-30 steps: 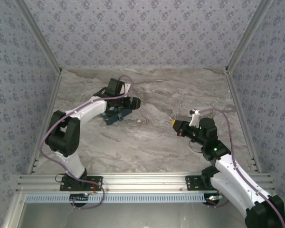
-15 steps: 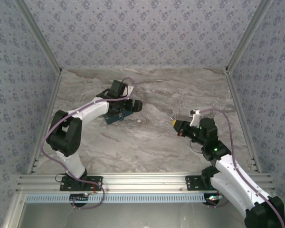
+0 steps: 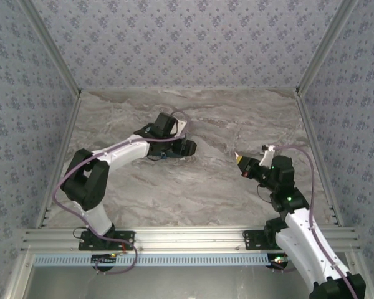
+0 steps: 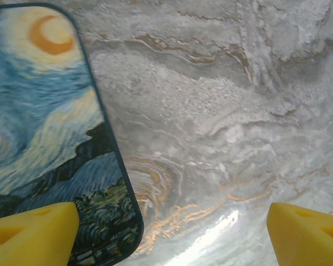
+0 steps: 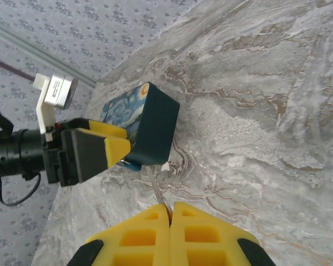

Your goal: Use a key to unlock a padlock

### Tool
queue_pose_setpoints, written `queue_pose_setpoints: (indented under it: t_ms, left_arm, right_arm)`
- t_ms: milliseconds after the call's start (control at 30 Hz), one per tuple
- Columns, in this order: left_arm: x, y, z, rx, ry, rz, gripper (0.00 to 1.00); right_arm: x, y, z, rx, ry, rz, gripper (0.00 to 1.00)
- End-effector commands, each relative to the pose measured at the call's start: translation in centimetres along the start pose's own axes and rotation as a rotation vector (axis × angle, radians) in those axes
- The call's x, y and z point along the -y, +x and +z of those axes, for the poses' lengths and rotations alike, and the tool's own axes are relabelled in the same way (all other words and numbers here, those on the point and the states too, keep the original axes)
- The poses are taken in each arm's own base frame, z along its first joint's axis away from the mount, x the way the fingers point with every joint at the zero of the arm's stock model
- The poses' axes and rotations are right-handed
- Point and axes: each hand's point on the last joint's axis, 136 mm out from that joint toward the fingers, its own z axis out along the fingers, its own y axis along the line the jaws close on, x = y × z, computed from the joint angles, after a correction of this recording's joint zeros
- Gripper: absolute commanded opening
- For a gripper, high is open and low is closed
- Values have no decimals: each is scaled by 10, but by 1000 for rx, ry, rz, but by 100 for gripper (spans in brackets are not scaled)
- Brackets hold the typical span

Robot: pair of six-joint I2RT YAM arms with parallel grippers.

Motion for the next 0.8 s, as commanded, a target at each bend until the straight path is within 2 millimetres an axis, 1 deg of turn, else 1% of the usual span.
queue_pose_setpoints:
  t_ms: [0, 200, 333, 433, 467, 633, 767]
  left_arm:
    - [16, 18, -5, -41, 28, -15, 88]
    - [38, 29, -7, -48, 61, 1, 88]
    - [58, 40, -4, -66, 97, 14, 88]
    - [76, 45, -1, -69, 133, 26, 88]
    - [80, 46, 1, -72, 138, 31, 88]
    - [93, 41, 10, -68, 179, 27, 88]
    - [100, 26, 19, -54, 194, 43, 87]
  right_arm:
    - [11, 9, -4, -33, 15, 18, 0]
    - [21, 5, -11, -23, 41, 38, 0]
    - [28, 3, -17, -18, 68, 55, 0]
    - [32, 1, -22, -7, 84, 74, 0]
    - [33, 1, -24, -6, 89, 55, 0]
    - [38, 3, -27, -8, 103, 54, 0]
    - [37, 4, -26, -9, 92, 58, 0]
